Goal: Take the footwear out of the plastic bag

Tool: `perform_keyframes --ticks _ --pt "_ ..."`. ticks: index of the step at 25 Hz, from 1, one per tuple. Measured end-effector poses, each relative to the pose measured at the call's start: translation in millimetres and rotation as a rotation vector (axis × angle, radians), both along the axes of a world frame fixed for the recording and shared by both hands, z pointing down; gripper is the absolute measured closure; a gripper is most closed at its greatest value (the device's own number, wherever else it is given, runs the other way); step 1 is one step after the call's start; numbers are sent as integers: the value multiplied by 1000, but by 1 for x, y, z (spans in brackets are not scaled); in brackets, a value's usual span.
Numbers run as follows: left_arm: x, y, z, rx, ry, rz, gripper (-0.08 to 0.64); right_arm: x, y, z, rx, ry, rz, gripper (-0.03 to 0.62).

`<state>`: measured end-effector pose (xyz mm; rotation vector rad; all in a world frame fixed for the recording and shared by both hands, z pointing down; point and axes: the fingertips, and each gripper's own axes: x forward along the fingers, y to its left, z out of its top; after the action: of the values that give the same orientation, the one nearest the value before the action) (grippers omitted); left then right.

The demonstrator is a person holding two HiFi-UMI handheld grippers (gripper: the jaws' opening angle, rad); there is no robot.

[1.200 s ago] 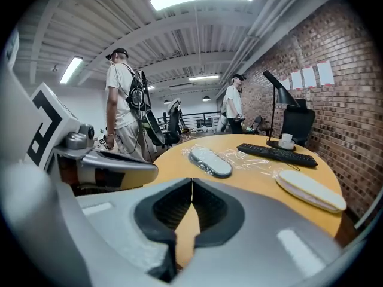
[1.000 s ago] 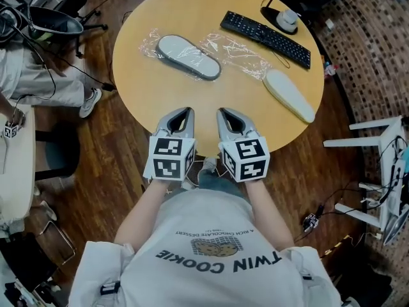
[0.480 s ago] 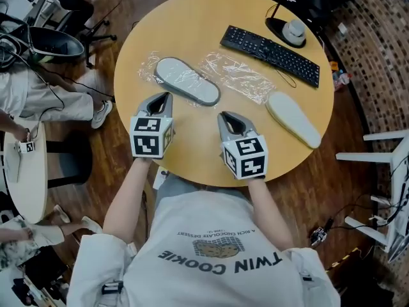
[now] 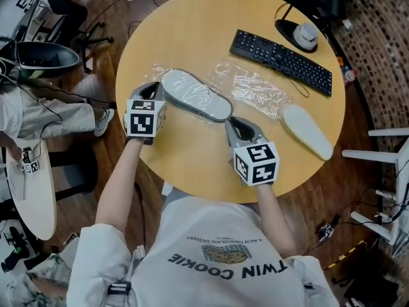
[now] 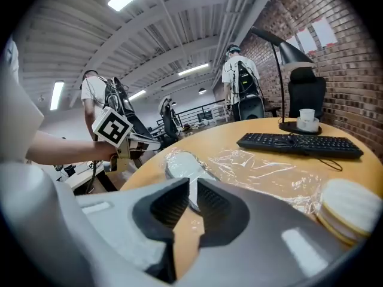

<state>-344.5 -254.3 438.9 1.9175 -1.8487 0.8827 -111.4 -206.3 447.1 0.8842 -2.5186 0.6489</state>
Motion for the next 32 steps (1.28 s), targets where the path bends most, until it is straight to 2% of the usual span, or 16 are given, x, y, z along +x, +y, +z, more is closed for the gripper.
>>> perform_keyframes --ticks 8,13,21,26,29,32 --pt "-43 -37 58 -127 -12 76 554 -11 -18 29 -91 16 78 544" --pt "-53 -50 84 -186 -30 130 554 -10 -23 43 -139 15 130 543" --pt "-56 -56 110 -257 -53 189 554 -2 -27 53 -231 -48 212 541" --pt "-62 -57 110 -236 -30 141 554 -6 -29 57 -305 -146 173 451" --pt "-61 -58 111 -231 5 134 554 -7 -29 61 -346 -197 174 440" --pt "-60 -58 112 -231 -4 143 555 -6 -29 69 -390 -205 171 440"
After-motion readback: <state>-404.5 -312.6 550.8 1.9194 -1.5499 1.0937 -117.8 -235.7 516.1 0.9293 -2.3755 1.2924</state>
